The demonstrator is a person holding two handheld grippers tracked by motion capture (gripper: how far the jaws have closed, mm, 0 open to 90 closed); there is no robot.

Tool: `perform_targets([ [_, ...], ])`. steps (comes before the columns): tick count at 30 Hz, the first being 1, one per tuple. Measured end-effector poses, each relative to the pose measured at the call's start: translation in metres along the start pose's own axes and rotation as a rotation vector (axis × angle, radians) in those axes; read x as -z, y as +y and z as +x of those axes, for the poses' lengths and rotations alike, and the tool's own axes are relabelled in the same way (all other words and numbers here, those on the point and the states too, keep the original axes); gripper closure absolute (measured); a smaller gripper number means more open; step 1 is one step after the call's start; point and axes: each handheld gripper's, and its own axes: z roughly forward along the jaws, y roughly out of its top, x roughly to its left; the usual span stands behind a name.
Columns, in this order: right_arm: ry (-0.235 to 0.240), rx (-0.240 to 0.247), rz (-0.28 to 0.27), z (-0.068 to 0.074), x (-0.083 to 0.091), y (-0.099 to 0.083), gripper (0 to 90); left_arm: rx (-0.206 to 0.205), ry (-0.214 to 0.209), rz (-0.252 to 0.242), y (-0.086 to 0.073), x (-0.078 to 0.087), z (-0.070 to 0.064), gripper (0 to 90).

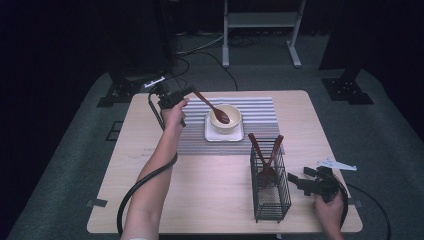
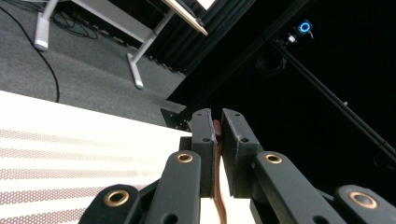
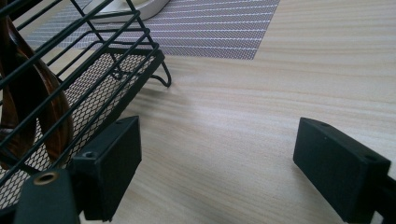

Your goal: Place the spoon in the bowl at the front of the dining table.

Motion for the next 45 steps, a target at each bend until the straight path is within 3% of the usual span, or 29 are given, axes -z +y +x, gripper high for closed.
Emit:
perform_targets([
  [23,0.001,-0.001,0.001,0.0,0.0,0.0,14.1,0.011,0.023,0.015,-0.013,-0.005,0.015,84.1],
  [34,0.002,0.0,0.001,0.0,0.0,0.0,14.1,0.058,0.018,0.028,-0.031,-0.01,0.027,83.9],
  [45,0.002,0.001,0.003,0.0,0.0,0.0,14.1,0.079,0.002,0.035,-0.038,-0.014,0.028,83.4],
])
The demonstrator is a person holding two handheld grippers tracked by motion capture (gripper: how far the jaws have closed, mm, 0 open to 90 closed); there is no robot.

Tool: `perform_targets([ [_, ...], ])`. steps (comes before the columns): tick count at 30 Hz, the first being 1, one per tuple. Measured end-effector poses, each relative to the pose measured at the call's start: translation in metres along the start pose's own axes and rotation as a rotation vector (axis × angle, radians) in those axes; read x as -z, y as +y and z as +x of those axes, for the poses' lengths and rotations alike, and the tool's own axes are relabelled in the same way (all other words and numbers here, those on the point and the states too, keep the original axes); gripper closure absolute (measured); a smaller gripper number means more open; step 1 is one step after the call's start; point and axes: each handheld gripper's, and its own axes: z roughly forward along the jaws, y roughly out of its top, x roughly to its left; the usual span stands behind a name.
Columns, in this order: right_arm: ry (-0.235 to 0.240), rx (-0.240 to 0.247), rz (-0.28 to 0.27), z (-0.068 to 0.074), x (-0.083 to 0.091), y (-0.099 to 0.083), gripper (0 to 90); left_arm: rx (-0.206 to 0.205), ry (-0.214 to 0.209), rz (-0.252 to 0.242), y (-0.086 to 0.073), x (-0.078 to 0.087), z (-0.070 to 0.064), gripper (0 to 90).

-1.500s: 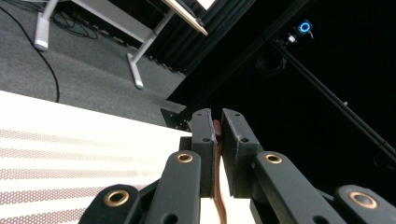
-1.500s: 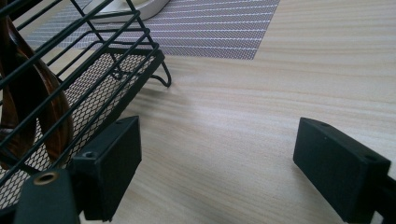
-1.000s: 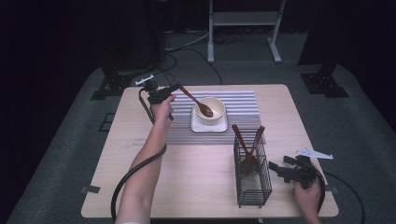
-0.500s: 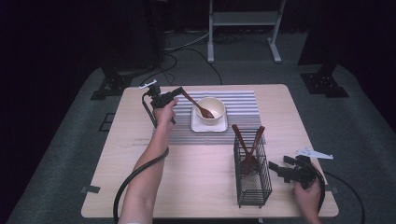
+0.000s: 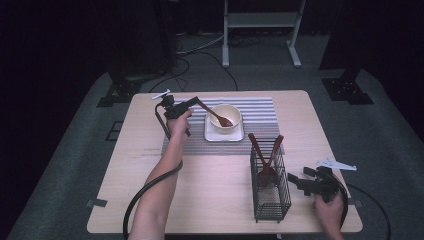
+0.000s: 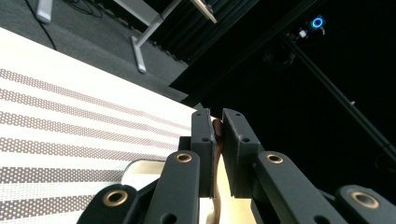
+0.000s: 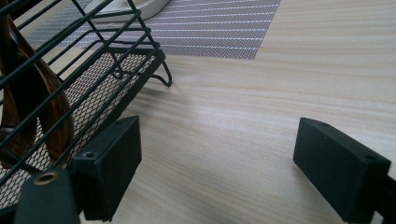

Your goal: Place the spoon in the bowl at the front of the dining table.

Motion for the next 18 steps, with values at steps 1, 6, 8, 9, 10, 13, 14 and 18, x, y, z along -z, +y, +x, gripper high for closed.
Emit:
perform_targets([
  [1,0.0,0.001,0.0,-0.0001,-0.0001,0.0,14.1,-0.003,0.004,0.002,0.0,0.0001,0.0002,83.5],
  [6,0.0,0.001,-0.001,-0.0001,-0.0001,0.0,14.1,-0.007,0.012,0.01,-0.0001,0.0004,0.0014,83.1],
  [8,0.0,0.001,0.0,-0.0001,-0.0001,0.0,14.1,-0.013,0.012,0.018,-0.0007,0.0006,0.0021,81.7],
  [9,0.0,0.001,0.0,-0.0001,-0.0001,0.0,14.1,-0.01,0.008,0.017,-0.001,0.0007,0.0024,81.7],
  [10,0.0,0.001,0.0,-0.0001,-0.0001,0.0,14.1,-0.01,0.008,0.017,-0.001,0.0007,0.0024,81.7],
  [13,-0.001,0.001,0.0,0.0,-0.0001,0.0,14.1,-0.011,0.012,0.025,-0.0017,0.0016,0.0035,79.4],
  [14,-0.001,0.001,0.0,0.0,-0.0001,0.0,14.1,-0.012,0.013,0.026,-0.0018,0.0018,0.004,78.1],
  [18,0.0,0.001,0.0,0.0,-0.0001,0.0,14.0,-0.028,0.028,0.034,-0.0024,0.0036,0.0061,72.9],
])
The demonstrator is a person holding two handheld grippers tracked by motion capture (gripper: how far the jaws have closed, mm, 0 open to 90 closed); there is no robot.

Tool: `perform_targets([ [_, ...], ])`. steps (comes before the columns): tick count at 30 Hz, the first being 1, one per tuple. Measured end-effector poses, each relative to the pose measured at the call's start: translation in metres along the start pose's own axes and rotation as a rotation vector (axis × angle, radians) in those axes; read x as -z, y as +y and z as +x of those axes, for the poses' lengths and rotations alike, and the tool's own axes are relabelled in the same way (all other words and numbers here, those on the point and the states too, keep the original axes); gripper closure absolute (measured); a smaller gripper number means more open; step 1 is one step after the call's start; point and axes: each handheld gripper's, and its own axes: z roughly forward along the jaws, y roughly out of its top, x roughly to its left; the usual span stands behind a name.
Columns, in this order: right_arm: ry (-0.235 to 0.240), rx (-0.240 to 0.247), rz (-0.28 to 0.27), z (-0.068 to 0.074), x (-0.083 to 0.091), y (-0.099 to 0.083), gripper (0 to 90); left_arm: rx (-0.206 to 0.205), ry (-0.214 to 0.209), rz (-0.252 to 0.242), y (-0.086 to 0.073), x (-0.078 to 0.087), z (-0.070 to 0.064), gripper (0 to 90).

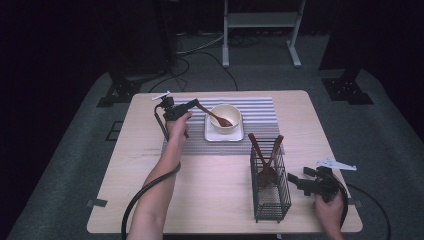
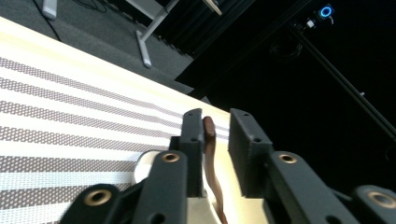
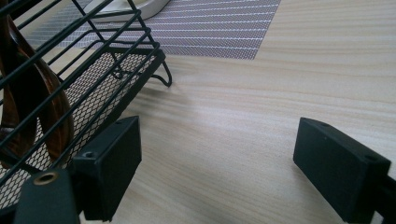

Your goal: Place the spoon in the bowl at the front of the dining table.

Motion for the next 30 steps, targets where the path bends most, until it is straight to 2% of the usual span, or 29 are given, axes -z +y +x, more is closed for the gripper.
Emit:
perform_targets([
  [2,0.0,0.0,0.0,0.0,0.0,0.0,14.1,-0.005,0.005,-0.006,-0.001,0.001,0.0,70.9],
  [3,-0.001,0.001,-0.001,0.0,0.0,0.0,14.1,-0.01,0.008,0.0,-0.002,0.002,0.001,66.5],
  [10,-0.004,0.0,-0.002,0.0,0.0,0.0,14.1,-0.025,0.021,0.006,-0.003,0.006,0.002,53.8],
  [12,-0.005,0.002,-0.002,0.0,0.0,0.0,14.1,-0.034,0.013,0.008,-0.003,0.008,0.001,51.2],
  [20,-0.007,0.004,-0.001,0.001,0.0,0.0,14.1,-0.044,0.01,0.017,-0.003,0.014,0.0,43.2],
  [30,-0.012,0.006,0.001,0.001,0.0,0.0,14.1,-0.062,0.005,0.041,-0.007,0.025,0.006,37.4],
])
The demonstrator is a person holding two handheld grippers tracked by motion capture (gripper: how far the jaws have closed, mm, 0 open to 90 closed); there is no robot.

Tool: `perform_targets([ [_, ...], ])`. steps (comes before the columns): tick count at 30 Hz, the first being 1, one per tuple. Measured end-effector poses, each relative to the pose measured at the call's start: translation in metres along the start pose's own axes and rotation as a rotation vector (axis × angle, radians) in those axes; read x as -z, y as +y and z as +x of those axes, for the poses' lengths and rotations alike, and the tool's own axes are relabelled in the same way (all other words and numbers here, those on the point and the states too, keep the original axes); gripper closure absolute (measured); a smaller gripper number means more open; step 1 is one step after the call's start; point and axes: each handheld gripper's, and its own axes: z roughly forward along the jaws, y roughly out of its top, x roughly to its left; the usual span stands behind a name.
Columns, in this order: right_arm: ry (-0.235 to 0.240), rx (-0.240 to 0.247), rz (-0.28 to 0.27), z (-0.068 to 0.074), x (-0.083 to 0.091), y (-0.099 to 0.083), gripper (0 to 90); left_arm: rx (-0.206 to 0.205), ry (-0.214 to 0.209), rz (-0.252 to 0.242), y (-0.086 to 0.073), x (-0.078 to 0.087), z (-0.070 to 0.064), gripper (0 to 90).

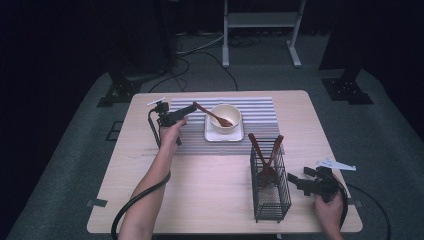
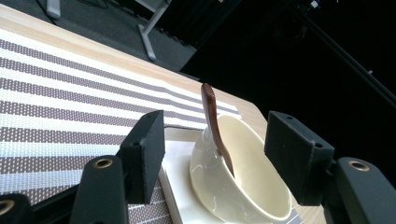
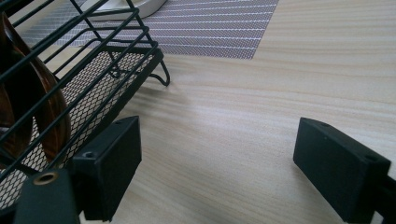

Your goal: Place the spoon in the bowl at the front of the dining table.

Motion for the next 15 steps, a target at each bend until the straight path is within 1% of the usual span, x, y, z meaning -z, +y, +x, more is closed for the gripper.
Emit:
perform_targets([
  [1,0.0,0.0,0.0,0.0001,-0.0001,0.0,14.1,0.005,-0.011,-0.004,-0.0011,0.0014,-0.0004,37.3],
  [6,-0.001,0.002,0.001,0.0002,0.0,0.0,14.1,0.001,-0.021,0.003,-0.0039,0.0033,-0.0016,34.4],
  [9,-0.001,0.002,0.0,0.0002,0.0,0.0,14.1,-0.006,-0.029,0.011,-0.0065,0.0038,-0.0031,34.2],
  [10,-0.001,0.002,0.0,0.0002,0.0,0.0,14.1,-0.005,-0.037,0.014,-0.0076,0.0042,-0.004,32.4],
  [14,0.0,0.0,0.0,0.0001,0.0,0.0,14.1,-0.011,-0.043,0.024,-0.0094,0.0044,-0.0061,29.7],
  [15,0.0,0.0,0.0,0.0001,0.0,0.0,14.1,-0.012,-0.045,0.035,-0.0108,0.0051,-0.0067,29.3],
])
